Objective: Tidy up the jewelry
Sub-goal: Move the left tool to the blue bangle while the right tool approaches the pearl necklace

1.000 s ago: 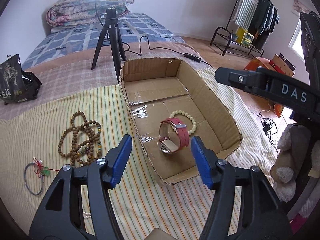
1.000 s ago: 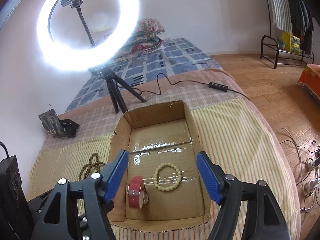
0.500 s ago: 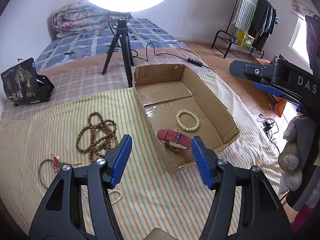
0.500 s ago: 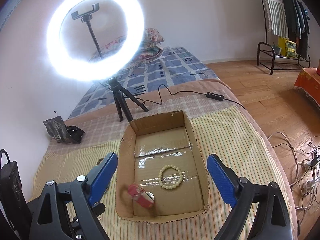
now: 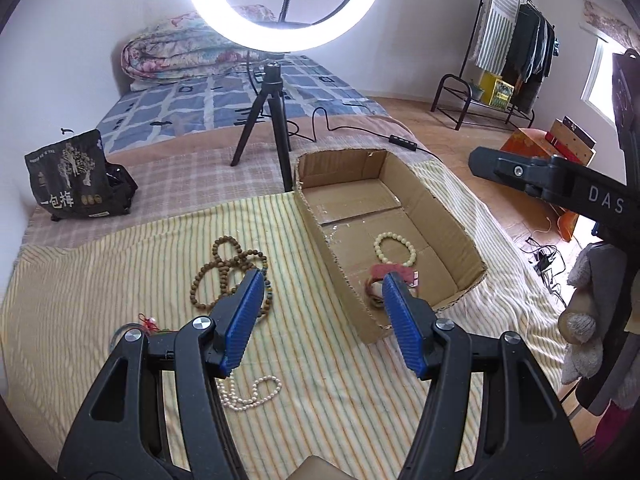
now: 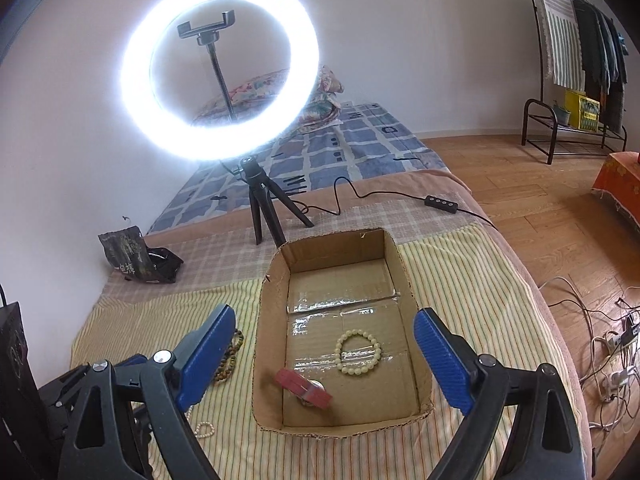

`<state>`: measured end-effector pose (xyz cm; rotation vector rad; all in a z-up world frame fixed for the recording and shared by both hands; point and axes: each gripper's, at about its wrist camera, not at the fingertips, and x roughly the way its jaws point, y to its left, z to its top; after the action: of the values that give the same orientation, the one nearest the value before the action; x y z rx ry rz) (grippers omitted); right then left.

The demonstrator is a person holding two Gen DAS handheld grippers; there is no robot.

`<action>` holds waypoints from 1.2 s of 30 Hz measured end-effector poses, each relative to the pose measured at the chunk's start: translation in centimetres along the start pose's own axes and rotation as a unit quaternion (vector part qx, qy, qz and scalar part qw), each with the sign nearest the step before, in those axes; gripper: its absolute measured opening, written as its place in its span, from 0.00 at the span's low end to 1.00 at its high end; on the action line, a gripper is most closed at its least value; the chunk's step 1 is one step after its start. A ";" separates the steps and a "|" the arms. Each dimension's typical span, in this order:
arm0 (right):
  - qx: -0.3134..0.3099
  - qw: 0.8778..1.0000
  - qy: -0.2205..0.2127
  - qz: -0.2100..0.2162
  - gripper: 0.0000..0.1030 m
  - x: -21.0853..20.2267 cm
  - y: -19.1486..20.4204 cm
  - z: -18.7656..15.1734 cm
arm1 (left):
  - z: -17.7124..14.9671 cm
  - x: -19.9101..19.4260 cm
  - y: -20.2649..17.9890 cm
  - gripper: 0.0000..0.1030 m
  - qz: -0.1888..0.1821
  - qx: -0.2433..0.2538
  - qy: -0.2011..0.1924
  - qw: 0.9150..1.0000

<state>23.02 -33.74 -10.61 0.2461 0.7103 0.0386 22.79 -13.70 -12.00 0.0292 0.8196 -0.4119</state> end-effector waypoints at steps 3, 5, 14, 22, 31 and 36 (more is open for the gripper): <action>0.001 1.000 -0.002 0.004 0.90 -0.1 0.3 -0.2 | -0.1 -0.5 1.5 0.61 0.008 -0.005 -0.002 1.000; -0.002 1.000 -0.004 0.010 0.90 -0.3 0.7 -0.4 | -0.3 -0.8 2.9 0.61 0.011 -0.011 -0.002 1.000; -0.046 0.997 0.011 0.062 0.90 -0.2 4.6 -2.3 | -1.4 -2.8 11.2 0.61 0.049 -0.065 -0.006 0.997; -0.106 0.985 0.064 0.121 0.89 1.9 9.8 -5.4 | -3.0 -3.6 17.0 0.61 0.087 -0.098 0.002 0.991; -0.154 0.972 0.105 0.141 0.89 4.0 13.4 -8.0 | -5.9 -1.7 21.0 0.61 0.099 -0.127 0.050 0.986; -0.175 0.966 0.125 0.144 0.89 5.1 14.6 -9.2 | -6.5 -0.8 21.1 0.61 0.055 -0.138 0.054 0.987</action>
<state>21.62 -17.04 -17.21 0.0020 0.8998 0.4763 25.47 7.24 -18.71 -0.1617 0.9717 -0.1906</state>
